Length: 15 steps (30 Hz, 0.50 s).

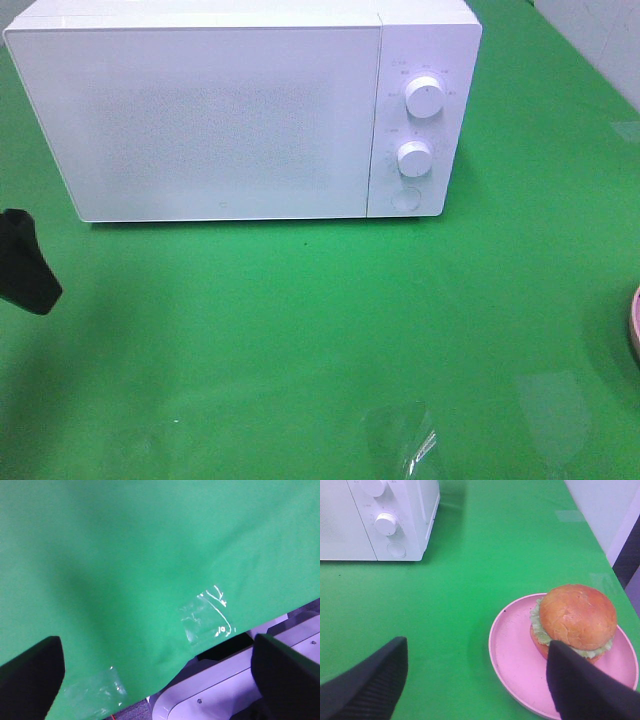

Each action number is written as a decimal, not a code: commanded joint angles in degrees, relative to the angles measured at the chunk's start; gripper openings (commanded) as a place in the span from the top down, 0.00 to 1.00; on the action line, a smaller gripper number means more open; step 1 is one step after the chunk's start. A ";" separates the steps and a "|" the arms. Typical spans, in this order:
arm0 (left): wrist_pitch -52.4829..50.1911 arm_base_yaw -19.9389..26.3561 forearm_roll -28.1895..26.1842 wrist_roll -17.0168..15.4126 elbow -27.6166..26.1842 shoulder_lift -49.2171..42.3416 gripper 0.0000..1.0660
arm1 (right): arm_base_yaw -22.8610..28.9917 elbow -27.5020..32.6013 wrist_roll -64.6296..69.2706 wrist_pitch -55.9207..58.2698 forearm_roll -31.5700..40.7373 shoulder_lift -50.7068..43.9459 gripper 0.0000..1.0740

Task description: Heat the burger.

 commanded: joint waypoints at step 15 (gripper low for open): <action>3.84 1.20 10.71 -9.68 16.21 -34.26 0.13 | -0.34 0.23 -0.57 -0.34 0.23 -1.55 0.32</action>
